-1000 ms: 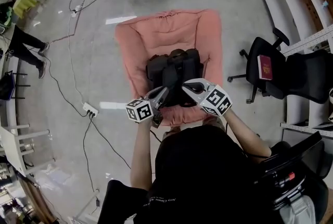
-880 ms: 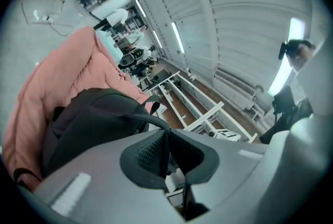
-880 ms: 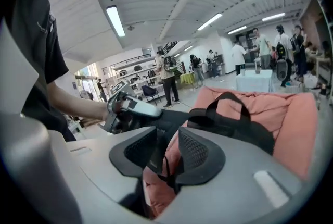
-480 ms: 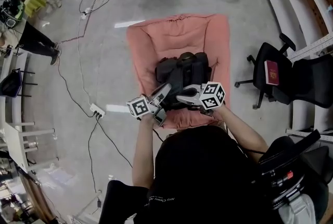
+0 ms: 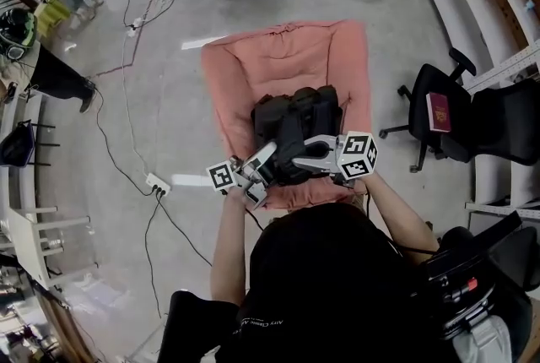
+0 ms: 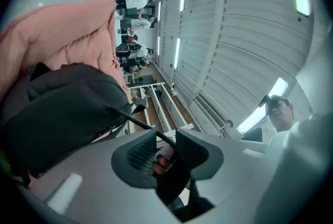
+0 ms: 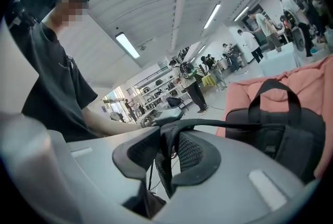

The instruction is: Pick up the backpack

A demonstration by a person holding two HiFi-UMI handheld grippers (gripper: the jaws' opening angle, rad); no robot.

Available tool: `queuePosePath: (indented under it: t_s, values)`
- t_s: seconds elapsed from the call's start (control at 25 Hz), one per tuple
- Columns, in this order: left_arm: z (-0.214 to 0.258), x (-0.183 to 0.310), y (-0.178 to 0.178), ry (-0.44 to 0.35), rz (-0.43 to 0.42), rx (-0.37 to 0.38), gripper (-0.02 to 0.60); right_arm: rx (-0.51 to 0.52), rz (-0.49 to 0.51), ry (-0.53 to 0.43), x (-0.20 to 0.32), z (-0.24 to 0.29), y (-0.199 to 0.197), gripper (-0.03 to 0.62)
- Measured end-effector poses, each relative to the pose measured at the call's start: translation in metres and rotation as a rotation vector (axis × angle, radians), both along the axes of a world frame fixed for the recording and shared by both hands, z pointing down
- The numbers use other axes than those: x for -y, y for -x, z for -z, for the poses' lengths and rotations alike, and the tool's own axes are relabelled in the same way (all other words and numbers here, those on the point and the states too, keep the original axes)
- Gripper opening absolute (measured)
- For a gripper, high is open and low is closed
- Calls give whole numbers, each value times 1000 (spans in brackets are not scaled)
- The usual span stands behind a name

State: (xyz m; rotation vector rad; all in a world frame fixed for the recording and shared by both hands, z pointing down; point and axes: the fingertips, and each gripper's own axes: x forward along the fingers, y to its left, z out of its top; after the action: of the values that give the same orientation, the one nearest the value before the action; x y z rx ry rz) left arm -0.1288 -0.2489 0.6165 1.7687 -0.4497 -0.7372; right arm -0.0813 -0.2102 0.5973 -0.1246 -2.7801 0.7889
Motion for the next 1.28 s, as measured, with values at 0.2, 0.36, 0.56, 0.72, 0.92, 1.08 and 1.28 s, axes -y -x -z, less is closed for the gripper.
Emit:
queuePosePath:
  t_s: [0.2,0.36,0.56,0.72,0.92,1.08,1.28]
  values:
    - [1,-3,-17,7,-73,-90,101,-15,-57,-28,4,-2,-13,109]
    - [6,-5,-21,-10,-83,-165,103,1,-88,13,5,-2,-15,110]
    - [6,5,-43,-24,-105,-101,112,-41,-76,80,0,-17,-17,92]
    - [-6,21,-48,15,-110,-46,107,-98,-99,94,3,-33,-12,86]
    - [-3,17,-85,-17,-256,3,114,-168,-85,22,5,-37,-16,95]
    - [-1,18,-103,-87,-259,81,80,-167,-124,40,9,-37,-26,101]
    - [1,20,-106,-134,-201,156,74,-172,-112,96,5,-39,-32,113]
